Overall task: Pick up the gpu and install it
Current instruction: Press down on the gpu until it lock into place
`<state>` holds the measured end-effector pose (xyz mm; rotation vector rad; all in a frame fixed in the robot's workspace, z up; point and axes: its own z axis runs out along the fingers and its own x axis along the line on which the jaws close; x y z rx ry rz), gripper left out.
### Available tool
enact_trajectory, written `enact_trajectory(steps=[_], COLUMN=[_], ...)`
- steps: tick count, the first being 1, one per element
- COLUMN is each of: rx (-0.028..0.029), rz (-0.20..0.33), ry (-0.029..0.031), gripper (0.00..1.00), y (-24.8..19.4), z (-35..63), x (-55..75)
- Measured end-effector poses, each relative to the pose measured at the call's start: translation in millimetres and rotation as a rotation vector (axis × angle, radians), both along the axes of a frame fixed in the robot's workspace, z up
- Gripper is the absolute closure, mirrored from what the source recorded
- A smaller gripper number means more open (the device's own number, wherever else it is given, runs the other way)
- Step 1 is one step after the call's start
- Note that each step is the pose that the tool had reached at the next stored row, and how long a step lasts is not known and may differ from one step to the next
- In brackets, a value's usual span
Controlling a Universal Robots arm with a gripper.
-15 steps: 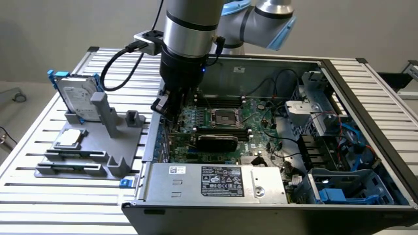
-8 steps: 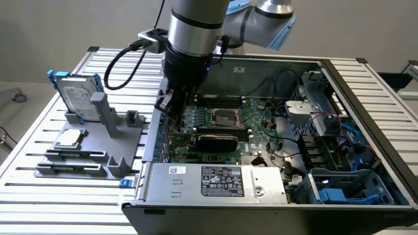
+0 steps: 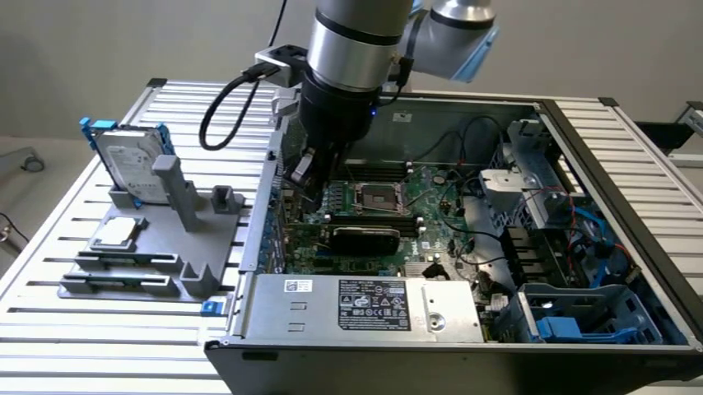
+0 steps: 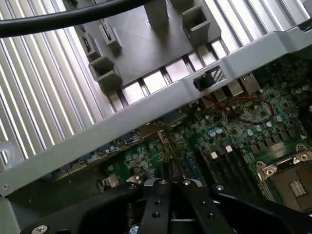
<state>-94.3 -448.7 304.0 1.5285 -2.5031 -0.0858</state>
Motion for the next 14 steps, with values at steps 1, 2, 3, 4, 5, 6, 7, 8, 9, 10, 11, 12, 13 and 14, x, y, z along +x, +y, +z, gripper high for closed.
enact_trajectory(steps=[1, 2, 3, 4, 5, 6, 7, 8, 9, 10, 11, 12, 13, 14], rx=[0.0002, 0.0005, 0.0009, 0.0014, 0.0017, 0.0022, 0.0029, 0.0032, 0.0038, 0.0060, 0.0081, 0.0084, 0.0083, 0.0084], rz=[0.000, 0.000, 0.000, 0.000, 0.000, 0.000, 0.000, 0.000, 0.000, 0.000, 0.000, 0.000, 0.000, 0.000], ry=[0.0000, 0.0000, 0.0000, 0.0000, 0.0001, 0.0000, -0.0001, -0.0005, -0.0007, -0.0010, -0.0006, -0.0005, -0.0004, -0.0004], gripper=[0.89, 0.89, 0.89, 0.89, 0.89, 0.89, 0.89, 0.89, 0.89, 0.89, 0.89, 0.89, 0.89, 0.89], y=[0.0, 0.0, 0.0, 0.0, -0.1, 0.0, 0.0, 0.0, 0.0, 0.0, -0.1, 0.0, -0.1, 0.0], z=[0.4, 0.8, 1.2, 1.5, 2.0, 2.5, 3.1, 3.7, 4.3, 4.7, 5.2, 5.1, 5.1, 5.1], x=[3.6, 7.8, 11.8, 16.2, 20.2, 24.5, 28.9, 32.9, 36.6, 38.4, 39.0, 39.0, 39.0, 39.0])
